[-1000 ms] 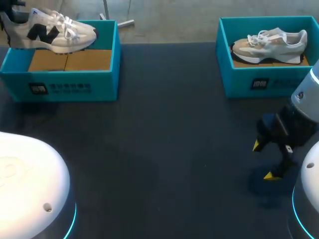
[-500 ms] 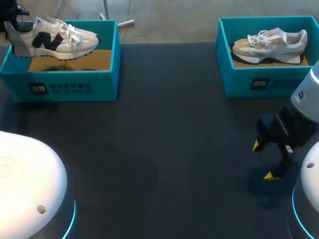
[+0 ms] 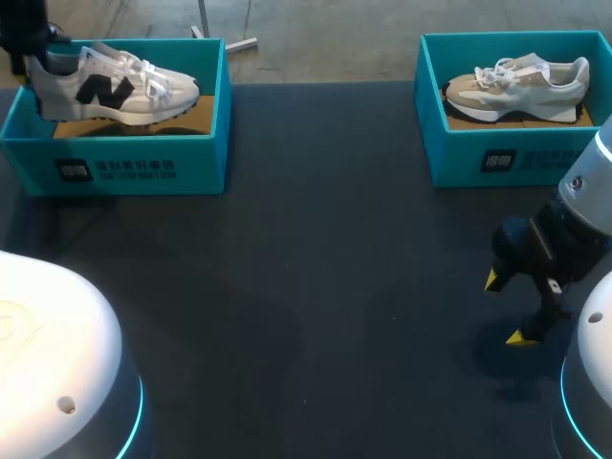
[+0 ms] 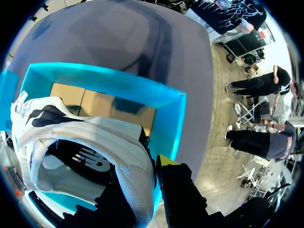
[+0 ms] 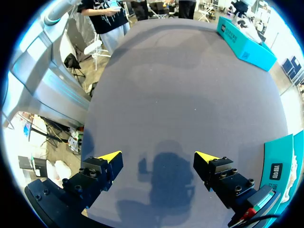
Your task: Take the shoe out of the shoebox, open the shoe tongue, remove and reinsert the insole, then place the shoe into the shoebox
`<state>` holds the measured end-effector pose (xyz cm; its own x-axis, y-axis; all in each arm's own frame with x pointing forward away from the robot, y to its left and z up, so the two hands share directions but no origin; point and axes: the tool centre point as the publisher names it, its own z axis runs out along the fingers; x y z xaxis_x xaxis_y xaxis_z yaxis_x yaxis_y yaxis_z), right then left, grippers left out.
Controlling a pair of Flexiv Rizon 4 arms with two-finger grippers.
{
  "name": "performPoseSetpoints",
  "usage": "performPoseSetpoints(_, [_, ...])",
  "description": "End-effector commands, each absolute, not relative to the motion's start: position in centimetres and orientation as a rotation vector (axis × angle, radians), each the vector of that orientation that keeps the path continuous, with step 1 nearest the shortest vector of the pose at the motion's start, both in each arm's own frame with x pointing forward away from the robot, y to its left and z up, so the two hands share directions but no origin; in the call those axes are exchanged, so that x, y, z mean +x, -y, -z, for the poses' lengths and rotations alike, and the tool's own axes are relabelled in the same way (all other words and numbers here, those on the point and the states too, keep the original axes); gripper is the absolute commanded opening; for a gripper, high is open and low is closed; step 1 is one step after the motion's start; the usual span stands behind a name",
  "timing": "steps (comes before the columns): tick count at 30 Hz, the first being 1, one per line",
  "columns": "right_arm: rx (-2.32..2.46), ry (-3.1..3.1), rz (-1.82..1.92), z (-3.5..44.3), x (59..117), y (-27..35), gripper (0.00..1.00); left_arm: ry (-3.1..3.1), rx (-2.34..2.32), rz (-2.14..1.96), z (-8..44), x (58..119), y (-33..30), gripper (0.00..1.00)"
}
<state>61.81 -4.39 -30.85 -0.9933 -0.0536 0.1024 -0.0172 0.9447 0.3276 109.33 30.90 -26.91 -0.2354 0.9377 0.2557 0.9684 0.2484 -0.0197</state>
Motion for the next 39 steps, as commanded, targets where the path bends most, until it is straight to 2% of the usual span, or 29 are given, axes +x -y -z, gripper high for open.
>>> performPoseSetpoints(1, [0.054, 2.991, 0.499, 30.9, 61.8, 4.4, 1.0, 2.307, -1.782, 0.212, 27.7, 109.9, -30.6, 0.0])
performPoseSetpoints(28, [0.054, 2.991, 0.499, 30.9, 61.8, 4.4, 1.0, 2.329, -1.772, 0.171, 29.6, 105.1, -31.5, 0.0])
performPoseSetpoints(39, [0.054, 2.991, 0.499, 30.9, 61.8, 4.4, 1.0, 2.325, -1.784, 0.177, 29.7, 104.9, -31.5, 0.0])
